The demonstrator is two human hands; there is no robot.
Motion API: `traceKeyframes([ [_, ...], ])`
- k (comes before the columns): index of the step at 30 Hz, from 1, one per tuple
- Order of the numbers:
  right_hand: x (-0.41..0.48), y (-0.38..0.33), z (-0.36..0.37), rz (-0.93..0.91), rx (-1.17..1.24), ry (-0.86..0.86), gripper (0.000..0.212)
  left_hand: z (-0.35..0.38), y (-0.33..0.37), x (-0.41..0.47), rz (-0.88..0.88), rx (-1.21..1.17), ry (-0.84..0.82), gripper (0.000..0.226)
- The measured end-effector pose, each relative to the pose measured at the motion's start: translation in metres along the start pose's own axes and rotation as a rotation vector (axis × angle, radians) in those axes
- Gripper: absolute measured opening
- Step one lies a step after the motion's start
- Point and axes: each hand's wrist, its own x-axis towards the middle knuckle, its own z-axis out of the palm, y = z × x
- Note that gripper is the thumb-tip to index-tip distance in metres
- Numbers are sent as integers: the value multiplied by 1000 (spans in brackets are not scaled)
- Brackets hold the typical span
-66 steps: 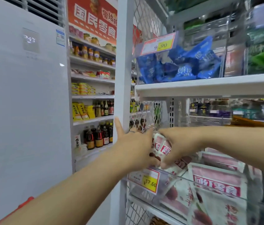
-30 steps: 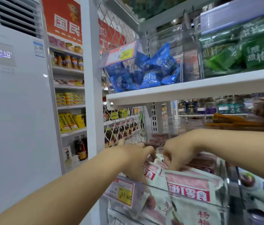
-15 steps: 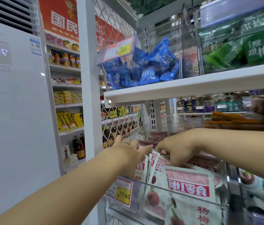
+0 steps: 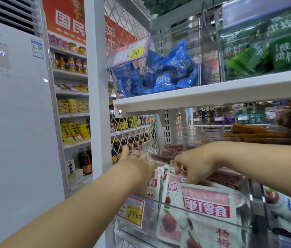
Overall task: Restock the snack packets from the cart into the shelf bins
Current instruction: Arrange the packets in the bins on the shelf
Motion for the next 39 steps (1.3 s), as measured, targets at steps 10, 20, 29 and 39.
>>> traceKeyframes([
  [10, -2, -7, 5, -23, -133, 78, 28, 3, -2, -2, 24, -13, 89, 116],
  [20, -29, -17, 2, -36, 54, 354, 39, -8, -14, -41, 13, -291, 213, 82],
  [29, -87, -75, 25, -354, 241, 724, 8, 25, -2, -136, 17, -682, 811, 26],
  [39, -109, -168, 175, -515, 301, 427, 17, 184, 36, -267, -206, -1093, 565, 28],
])
